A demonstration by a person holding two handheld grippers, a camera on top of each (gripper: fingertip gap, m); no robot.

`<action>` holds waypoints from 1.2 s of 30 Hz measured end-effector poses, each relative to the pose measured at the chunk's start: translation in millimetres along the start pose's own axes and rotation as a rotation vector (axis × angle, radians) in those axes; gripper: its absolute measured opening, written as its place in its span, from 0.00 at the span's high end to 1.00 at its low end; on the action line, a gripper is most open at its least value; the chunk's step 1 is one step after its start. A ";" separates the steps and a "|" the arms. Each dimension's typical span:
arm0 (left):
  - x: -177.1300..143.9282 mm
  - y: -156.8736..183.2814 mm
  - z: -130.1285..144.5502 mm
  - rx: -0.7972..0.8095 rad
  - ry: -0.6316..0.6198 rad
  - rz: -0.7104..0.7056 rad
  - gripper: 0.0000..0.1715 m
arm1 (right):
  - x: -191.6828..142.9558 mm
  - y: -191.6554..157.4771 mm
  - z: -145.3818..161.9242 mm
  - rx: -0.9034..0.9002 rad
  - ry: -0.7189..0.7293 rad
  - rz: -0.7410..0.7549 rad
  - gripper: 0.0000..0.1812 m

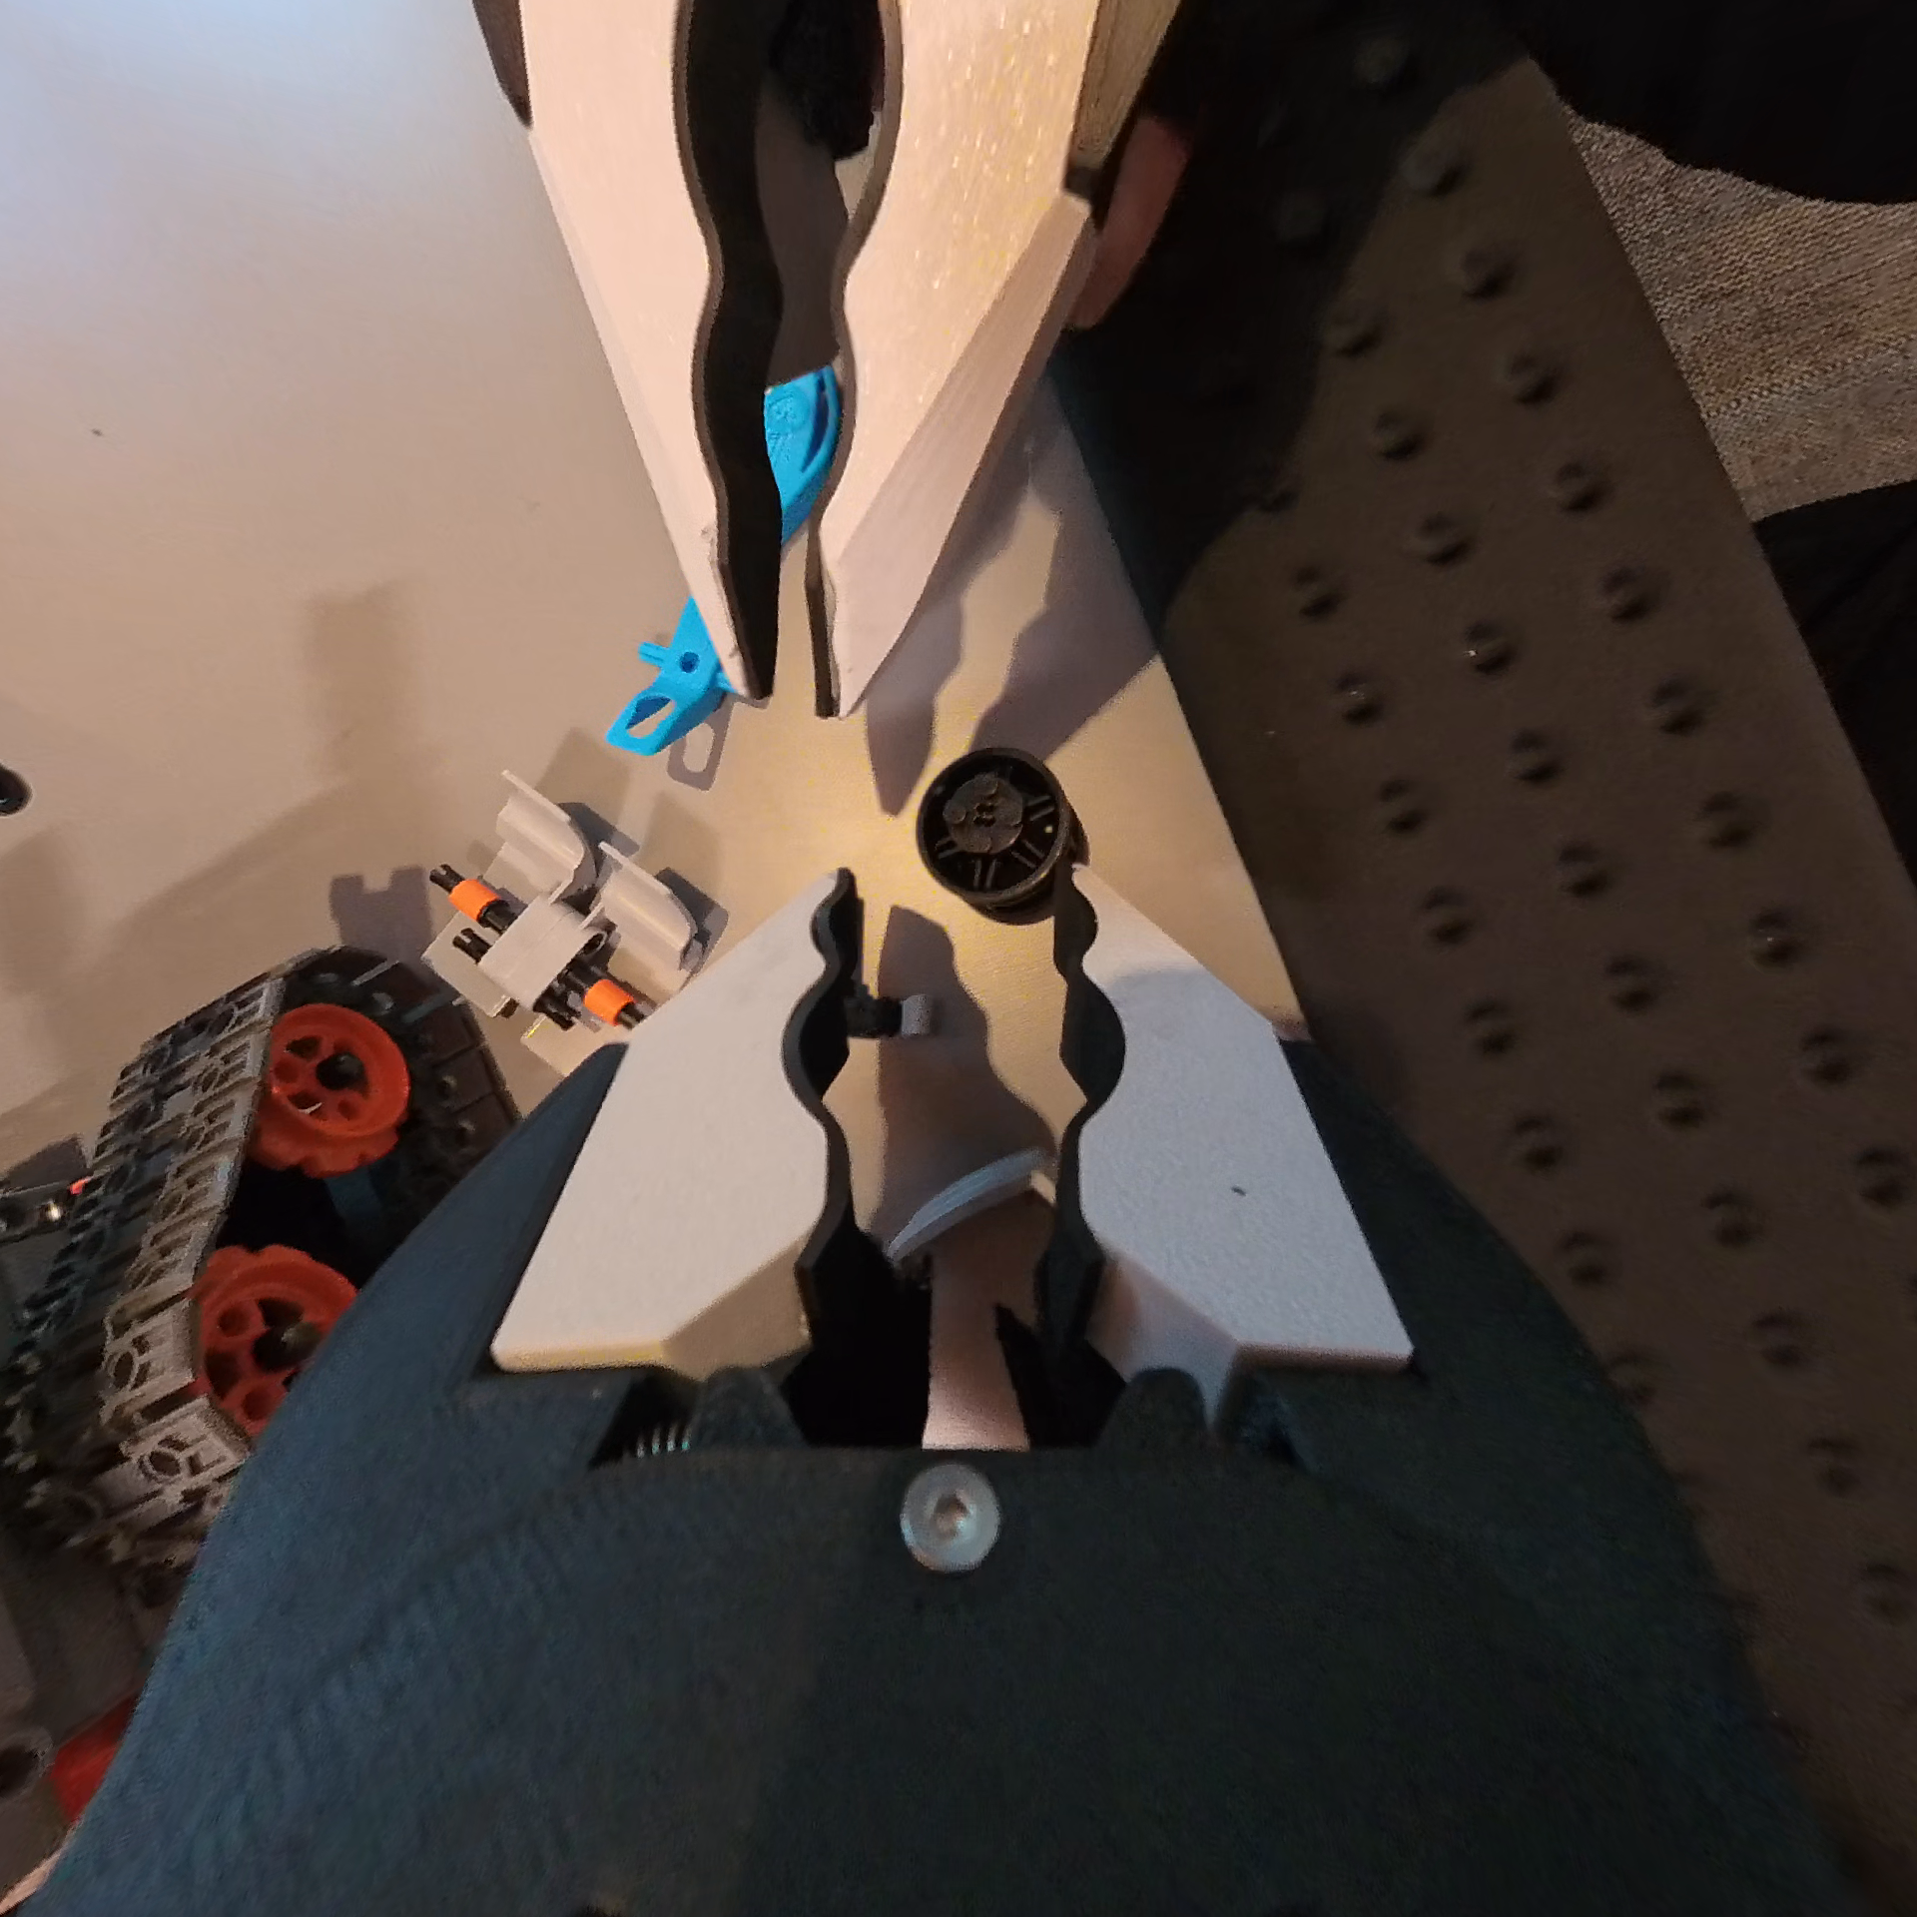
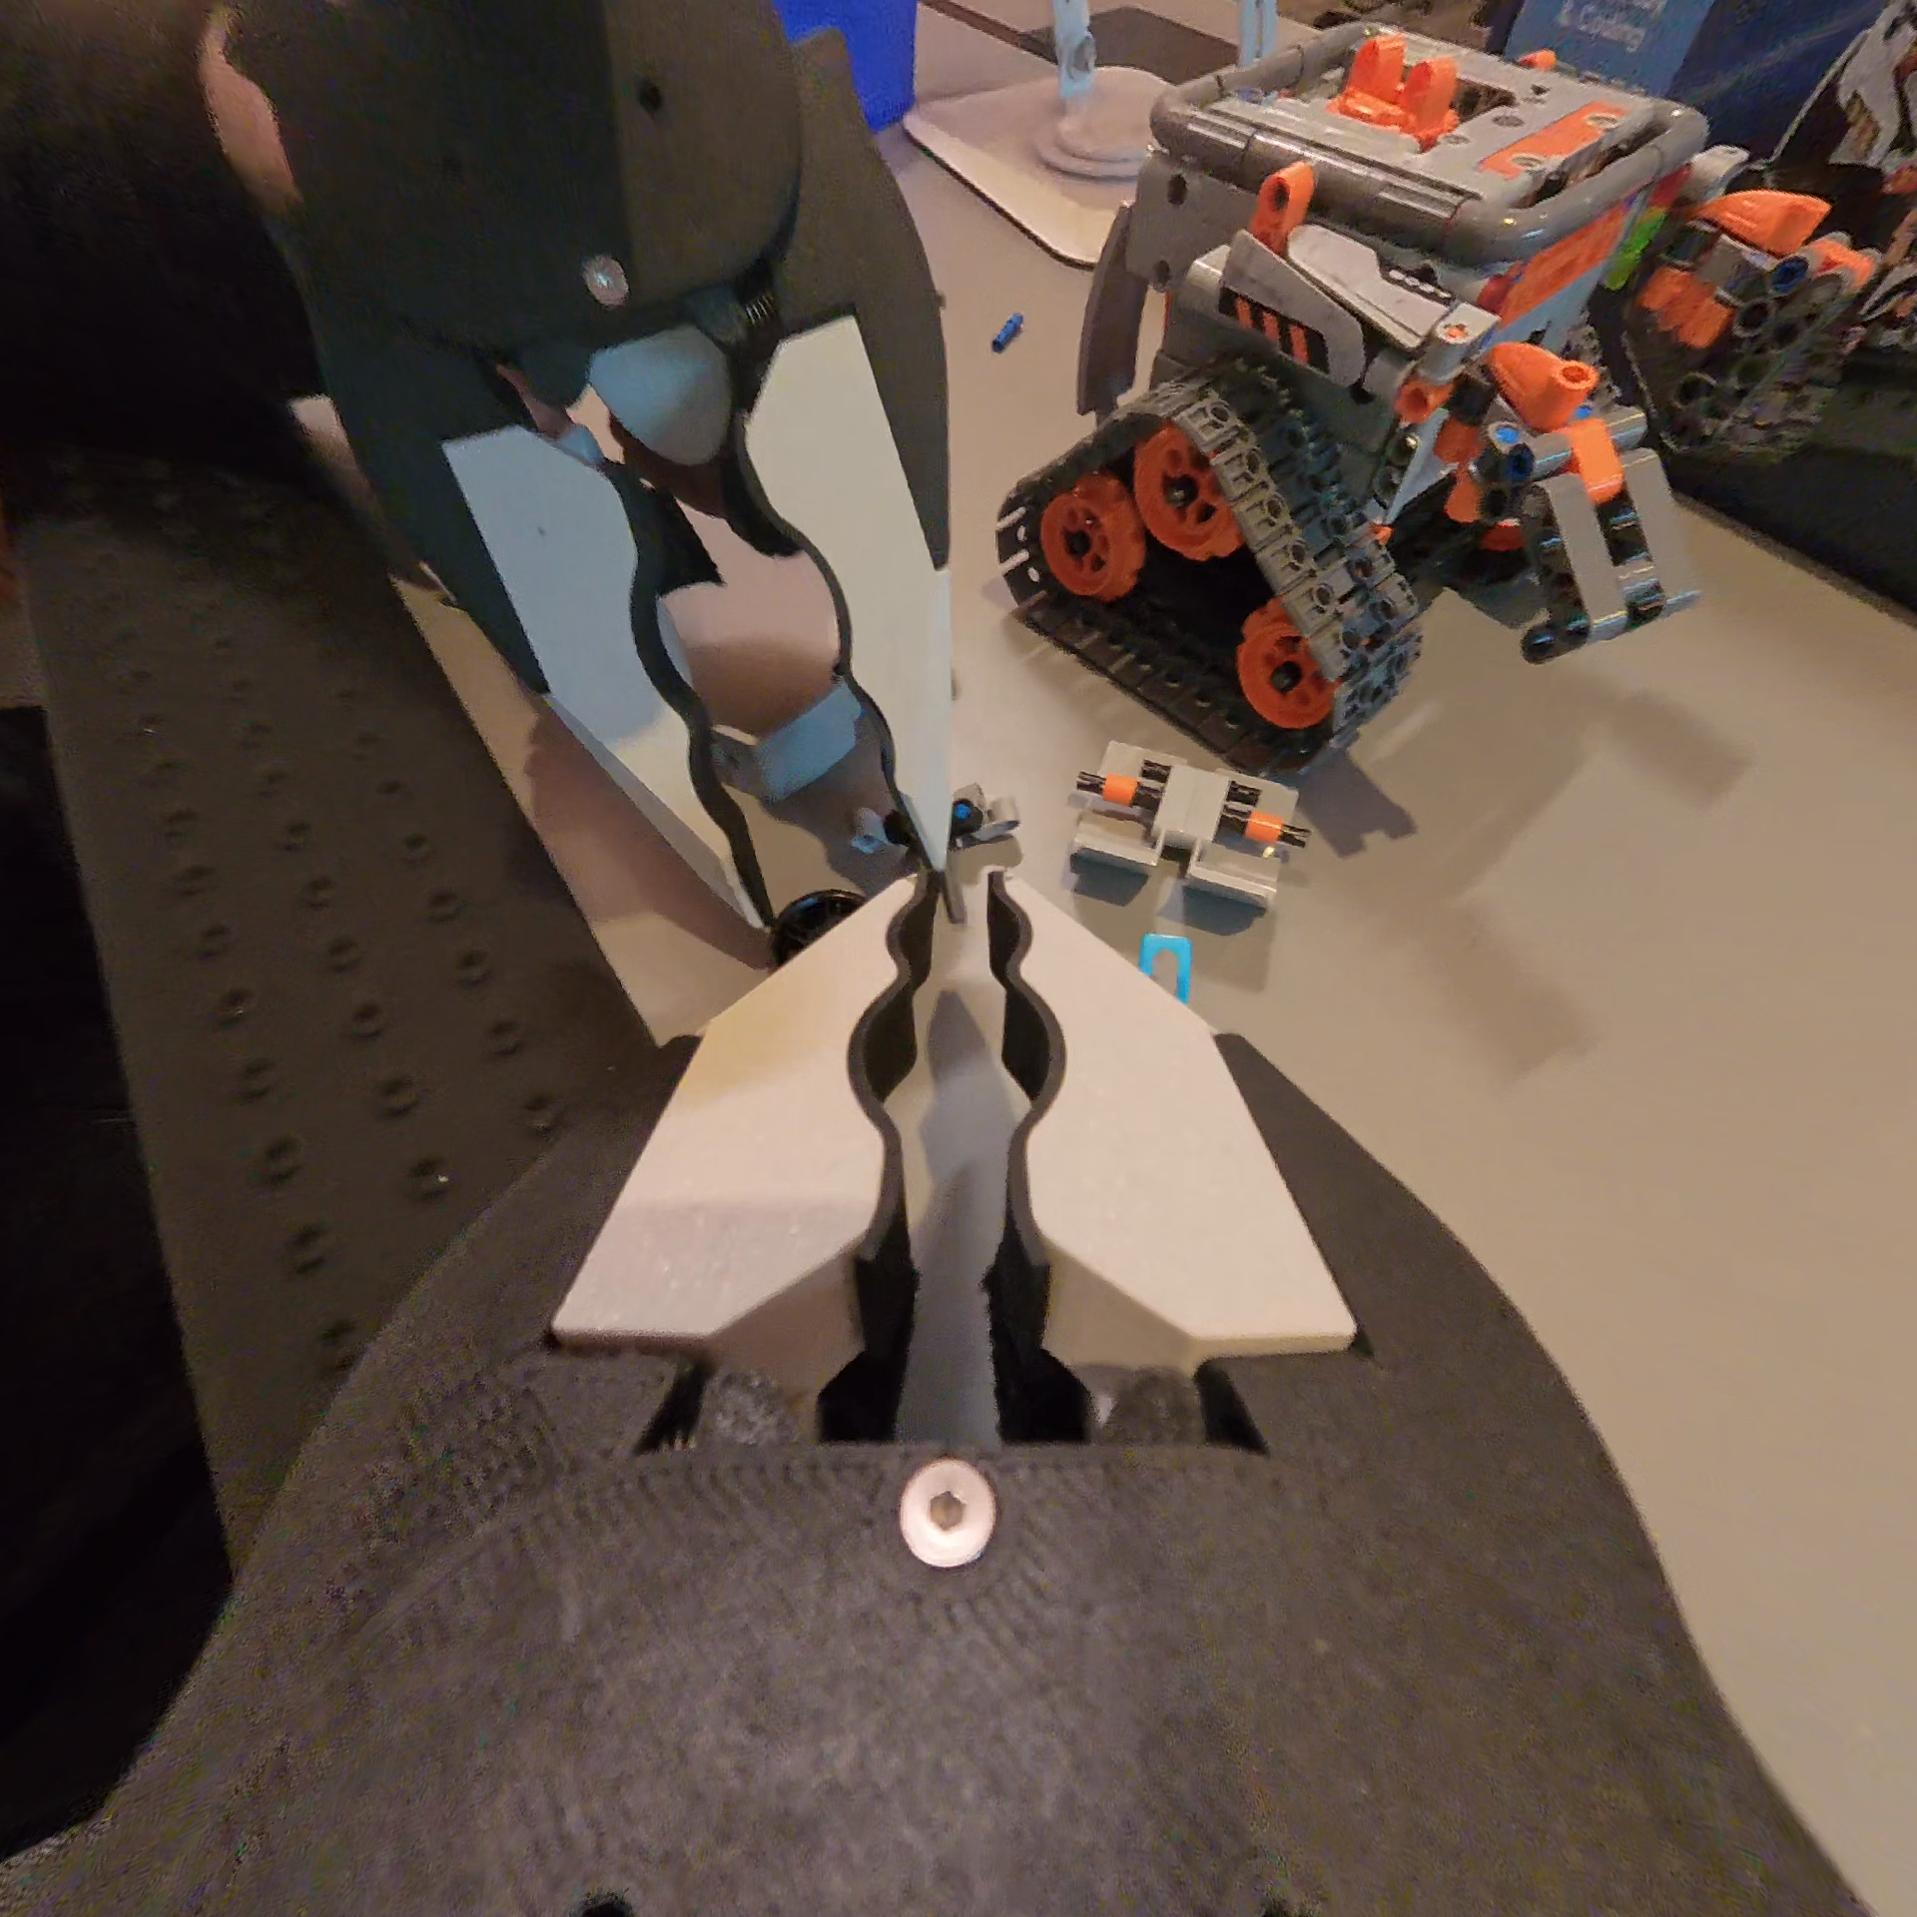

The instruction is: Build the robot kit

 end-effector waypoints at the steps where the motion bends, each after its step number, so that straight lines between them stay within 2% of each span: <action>1: -1.4 -0.8 -0.2 -0.003 0.004 -0.001 0.80 | 1.2 1.5 1.2 -0.007 -0.011 0.014 0.96; 14: -26.8 -8.3 7.3 0.014 -0.003 -0.013 0.79 | -2.9 10.5 1.6 -0.009 0.021 0.072 0.96; 21: -24.2 -10.5 18.7 0.013 -0.029 0.023 0.79 | 11.3 -7.9 10.8 -0.148 -0.103 0.020 0.95; 24: -19.6 -8.3 20.0 0.020 -0.035 0.037 0.79 | 15.1 -18.7 9.7 -0.201 -0.113 -0.023 0.94; 31: -14.8 -8.4 19.8 0.025 -0.042 0.034 0.80 | 28.3 -24.9 14.6 -0.246 -0.201 -0.030 0.97; 36: -16.1 -9.7 19.7 0.023 -0.038 0.030 0.80 | 28.1 -25.0 15.1 -0.252 -0.205 -0.028 0.98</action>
Point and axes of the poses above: each gripper's, where its closed fingertips meet, x out along the fingers, z out of its underside, y = z × x across the jaws, the point moved 3 cm from there along -x, back along the fingers, and after that the axes turned 5 degrees about -y, right-handed, at the moved point
